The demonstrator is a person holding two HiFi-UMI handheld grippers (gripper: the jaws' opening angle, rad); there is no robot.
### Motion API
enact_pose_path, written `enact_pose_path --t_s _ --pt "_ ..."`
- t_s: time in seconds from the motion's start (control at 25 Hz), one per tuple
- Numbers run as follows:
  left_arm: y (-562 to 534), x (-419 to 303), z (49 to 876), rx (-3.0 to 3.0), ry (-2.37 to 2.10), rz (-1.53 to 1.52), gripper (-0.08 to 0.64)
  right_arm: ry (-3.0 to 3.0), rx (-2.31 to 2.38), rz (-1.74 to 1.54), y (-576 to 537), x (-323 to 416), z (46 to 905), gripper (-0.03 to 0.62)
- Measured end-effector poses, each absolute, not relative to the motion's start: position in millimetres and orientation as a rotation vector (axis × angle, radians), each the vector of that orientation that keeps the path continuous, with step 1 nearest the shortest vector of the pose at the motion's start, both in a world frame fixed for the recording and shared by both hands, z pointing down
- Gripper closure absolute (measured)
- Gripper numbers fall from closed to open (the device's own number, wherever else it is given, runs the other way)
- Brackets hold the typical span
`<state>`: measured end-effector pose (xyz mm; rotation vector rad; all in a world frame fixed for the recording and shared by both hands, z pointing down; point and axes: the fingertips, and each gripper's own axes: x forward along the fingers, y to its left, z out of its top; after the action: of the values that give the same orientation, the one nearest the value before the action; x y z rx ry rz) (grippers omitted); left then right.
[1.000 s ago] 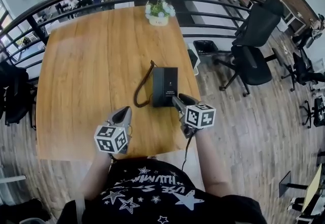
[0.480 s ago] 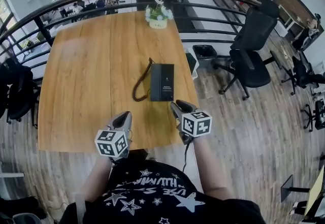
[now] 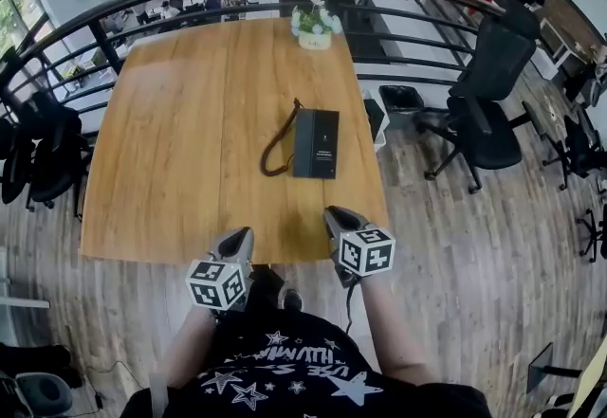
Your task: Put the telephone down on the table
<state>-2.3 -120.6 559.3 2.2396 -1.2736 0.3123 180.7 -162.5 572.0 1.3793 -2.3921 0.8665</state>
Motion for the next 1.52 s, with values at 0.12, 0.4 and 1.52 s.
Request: enact_pose_path --t_s 0.12,0.4,1.52 --pt "-107.4 -11.9 567.9 2.217 -1.299 0.331 0.558 -2.391 1.345 0.903 -151.8 174.8 586.4 0.595" --pt "-96.2 -36.0 570.8 2.171 -1.327 0.334 0.558 -2.406 1.323 0.934 -147.4 162.8 583.3 0.600" --pt "33.5 -123.6 542.7 2.278 -1.287 0.257 0.558 -2.364 1.353 0.863 12.9 73.7 552.7 0.594"
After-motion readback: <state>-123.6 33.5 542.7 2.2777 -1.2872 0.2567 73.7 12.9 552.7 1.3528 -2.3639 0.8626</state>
